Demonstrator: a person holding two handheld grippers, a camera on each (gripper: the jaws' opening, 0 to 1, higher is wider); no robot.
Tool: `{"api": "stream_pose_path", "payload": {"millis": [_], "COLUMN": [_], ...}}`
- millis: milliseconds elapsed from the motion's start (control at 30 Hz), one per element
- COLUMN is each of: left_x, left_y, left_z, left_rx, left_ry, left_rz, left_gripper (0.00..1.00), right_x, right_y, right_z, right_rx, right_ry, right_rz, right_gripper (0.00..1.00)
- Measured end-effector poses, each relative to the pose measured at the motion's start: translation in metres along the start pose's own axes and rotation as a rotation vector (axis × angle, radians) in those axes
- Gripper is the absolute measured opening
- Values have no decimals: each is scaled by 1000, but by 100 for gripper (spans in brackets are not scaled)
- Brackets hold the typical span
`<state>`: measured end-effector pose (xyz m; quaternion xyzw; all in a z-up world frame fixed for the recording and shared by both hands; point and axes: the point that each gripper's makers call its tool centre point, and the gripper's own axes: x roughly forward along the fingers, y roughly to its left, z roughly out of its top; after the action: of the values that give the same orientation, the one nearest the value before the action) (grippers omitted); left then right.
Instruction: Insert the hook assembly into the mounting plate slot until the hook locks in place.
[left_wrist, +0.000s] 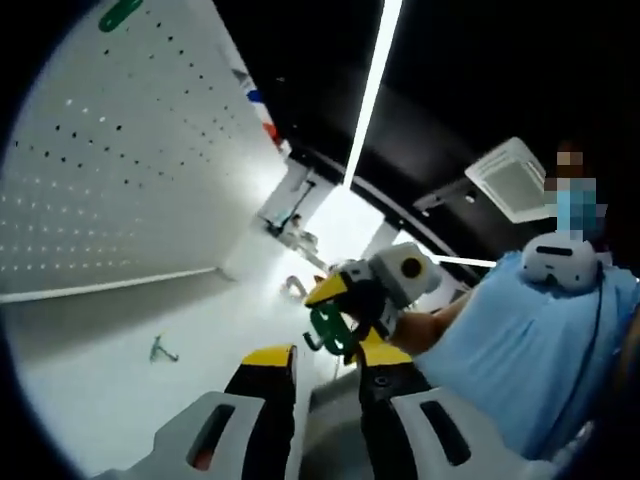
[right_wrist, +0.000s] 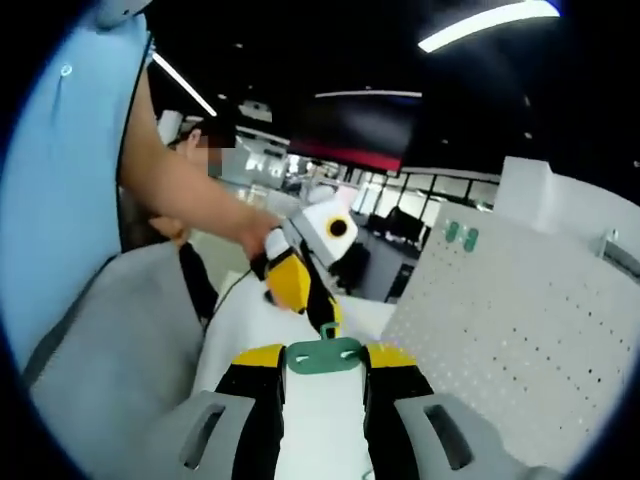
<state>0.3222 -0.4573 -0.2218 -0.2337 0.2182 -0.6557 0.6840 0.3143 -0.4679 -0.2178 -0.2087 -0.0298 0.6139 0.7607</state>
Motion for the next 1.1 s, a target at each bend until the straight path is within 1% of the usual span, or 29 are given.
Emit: {"api": "stream_pose_path", "payload": {"millis": [67,100,133,200,267,333,500,700,933,1100], "left_x": [1,2,3,4,4,5,6,7,9,9], "left_y": [-5,-7,-11,-16,-18,-18,-20,-22,-22,-22], "left_z": [0,0,0,-1,-3,-3,-3,-2,-2,-2], "left_rx": [0,-1,3,-1,-2,-4,-10,-18,-37,-49], "left_ry": [-2,1,2,8,15,17,4,0,-7,-12], "left_rz": [-24,-34,-50,-72,-82,-84,-98,-110,-115,-114], "left_gripper": [22,22,21,21,21,20,18,15,9,7], "right_x": [0,0,0,1,1,2,3,6,8,9], "right_y": [2,7,9,10,10,10,12,16,17,18], "right_z": [2,5,6,7,7,9,12,15,18,21], "right_rx": [19,28,31,31,36,23,37,18,5,-7], "right_ry": [-22,-43,-51,-59,-67,-81,-111,-117,-126,-133], "right_rz": [19,52,65,73,79,84,107,124,124,122], "right_gripper": [28,28,28,28,28,28,28,28,28,28]}}
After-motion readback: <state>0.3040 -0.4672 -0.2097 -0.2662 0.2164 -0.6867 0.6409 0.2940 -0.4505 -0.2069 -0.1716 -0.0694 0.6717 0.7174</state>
